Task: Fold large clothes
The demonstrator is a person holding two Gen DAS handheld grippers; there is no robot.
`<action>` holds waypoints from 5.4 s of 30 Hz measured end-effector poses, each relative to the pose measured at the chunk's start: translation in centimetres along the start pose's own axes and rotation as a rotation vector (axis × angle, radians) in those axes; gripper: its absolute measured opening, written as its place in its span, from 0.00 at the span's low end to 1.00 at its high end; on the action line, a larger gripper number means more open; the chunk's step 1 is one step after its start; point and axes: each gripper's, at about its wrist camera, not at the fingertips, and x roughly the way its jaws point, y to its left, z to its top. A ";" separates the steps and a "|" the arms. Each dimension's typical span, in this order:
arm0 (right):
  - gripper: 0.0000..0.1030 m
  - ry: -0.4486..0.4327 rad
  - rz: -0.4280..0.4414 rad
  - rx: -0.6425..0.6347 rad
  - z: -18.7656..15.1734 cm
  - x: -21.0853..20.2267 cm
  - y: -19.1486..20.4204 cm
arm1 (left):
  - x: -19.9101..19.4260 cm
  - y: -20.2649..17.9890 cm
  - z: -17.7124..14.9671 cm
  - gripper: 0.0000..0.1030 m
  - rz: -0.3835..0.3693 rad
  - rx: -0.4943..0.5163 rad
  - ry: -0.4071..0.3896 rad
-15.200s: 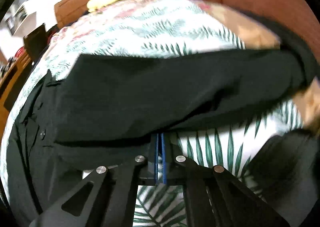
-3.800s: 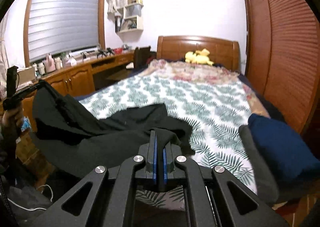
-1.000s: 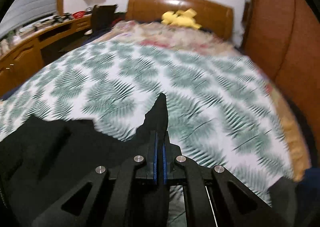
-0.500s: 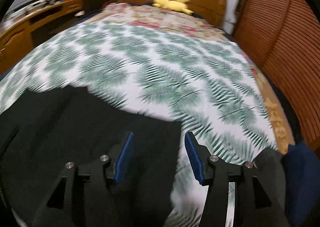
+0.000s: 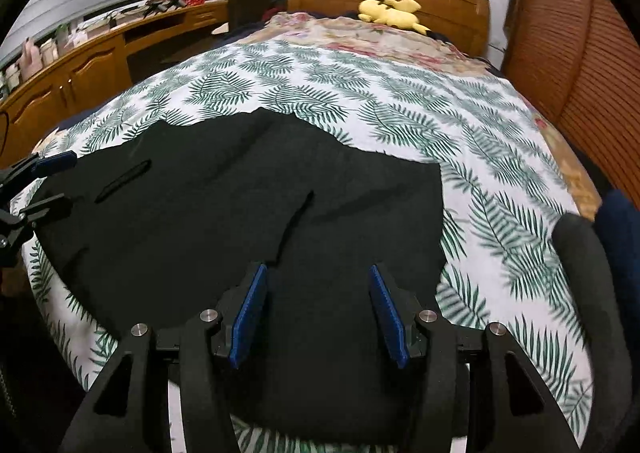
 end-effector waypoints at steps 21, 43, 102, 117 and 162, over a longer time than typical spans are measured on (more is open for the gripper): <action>0.53 0.068 -0.080 0.050 -2.7 1.0 1.7 | -1.3 0.3 -1.3 0.82 0.005 -0.020 0.000; 0.53 0.078 -0.113 0.112 -4.9 -1.6 -0.9 | -2.2 1.1 -2.3 0.82 0.023 -0.033 0.003; 0.55 -0.095 0.223 -0.099 -4.8 2.6 10.4 | -5.0 9.9 -9.4 0.78 0.261 -0.395 0.121; 0.55 -0.114 0.227 -0.117 -4.9 2.6 10.8 | -4.6 8.9 -9.4 0.53 0.264 -0.493 0.179; 0.55 -0.203 0.079 0.224 -10.5 -6.6 -7.2 | 1.4 -19.9 8.0 0.13 -0.073 0.138 0.084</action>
